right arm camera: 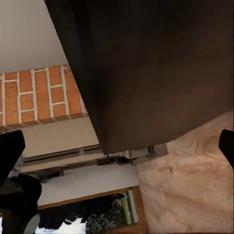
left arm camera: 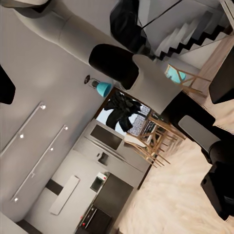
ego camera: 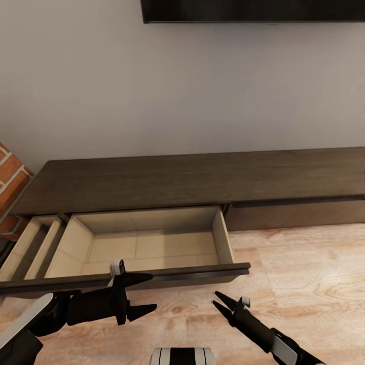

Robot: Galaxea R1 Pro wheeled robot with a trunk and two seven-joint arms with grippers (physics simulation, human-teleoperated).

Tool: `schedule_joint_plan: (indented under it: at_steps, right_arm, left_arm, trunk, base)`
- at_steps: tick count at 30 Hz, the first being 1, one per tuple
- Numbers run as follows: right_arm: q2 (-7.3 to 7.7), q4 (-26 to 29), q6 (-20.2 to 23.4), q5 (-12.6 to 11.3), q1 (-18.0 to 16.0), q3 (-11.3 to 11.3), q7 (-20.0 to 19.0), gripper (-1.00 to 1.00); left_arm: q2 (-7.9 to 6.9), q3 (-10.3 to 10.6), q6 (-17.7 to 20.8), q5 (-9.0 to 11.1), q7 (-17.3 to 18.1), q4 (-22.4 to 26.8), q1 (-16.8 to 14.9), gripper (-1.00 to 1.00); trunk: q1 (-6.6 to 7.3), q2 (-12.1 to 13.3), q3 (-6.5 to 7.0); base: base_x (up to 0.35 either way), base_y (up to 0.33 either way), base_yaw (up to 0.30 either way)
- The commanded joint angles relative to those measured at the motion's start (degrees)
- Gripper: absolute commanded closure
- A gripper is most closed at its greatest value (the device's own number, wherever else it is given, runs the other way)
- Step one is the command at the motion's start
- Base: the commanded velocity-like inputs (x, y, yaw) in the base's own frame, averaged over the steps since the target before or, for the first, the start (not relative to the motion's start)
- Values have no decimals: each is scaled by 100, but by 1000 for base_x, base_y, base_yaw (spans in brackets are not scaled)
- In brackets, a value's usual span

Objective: Place each of the two pumpkins and all three candles from the living room inside a cabinet in the living room (use any cabinet), then make sure every cabinet is closed, and position the cauldron so it is next to a table in the living room.

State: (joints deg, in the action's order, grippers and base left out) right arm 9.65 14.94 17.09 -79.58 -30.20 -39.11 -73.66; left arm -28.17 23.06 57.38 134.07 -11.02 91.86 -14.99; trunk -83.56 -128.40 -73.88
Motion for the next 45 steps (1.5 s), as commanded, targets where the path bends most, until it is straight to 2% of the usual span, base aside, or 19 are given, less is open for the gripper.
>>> schedule_joint_plan:
  at_steps: [1,7,14,19,24,45]
  right_arm:
    - [52,-8,61,-59,-3,-44,-24,-100]
    - [94,-510,58,-53,-3,-44,-37,-100]
    - [98,-586,20,-55,0,-47,-37,-100]
    - [70,-865,48,-44,5,-49,-34,-100]
    - [93,-899,15,99,6,-46,-30,-100]
    - [99,-905,5,135,6,-45,-17,-100]
  left_arm:
    - [-4,6,2,62,-51,0,-4,-100]
    - [-5,14,2,66,-54,-11,-4,-100]
    - [-12,15,8,67,-52,-18,4,-100]
    - [-9,22,5,67,-53,-19,5,-100]
    - [-6,28,3,67,-56,-19,5,-100]
    - [-6,93,1,55,-97,-17,5,-100]
  trunk:
    - [23,40,15]
    - [155,281,123]
    - [309,561,248]
    - [419,762,338]
    - [528,963,428]
    - [990,1805,805]
  base:
    - [0,0,0]
    - [0,0,0]
    - [0,0,0]
    - [0,0,0]
    - [0,0,0]
    - [0,0,0]
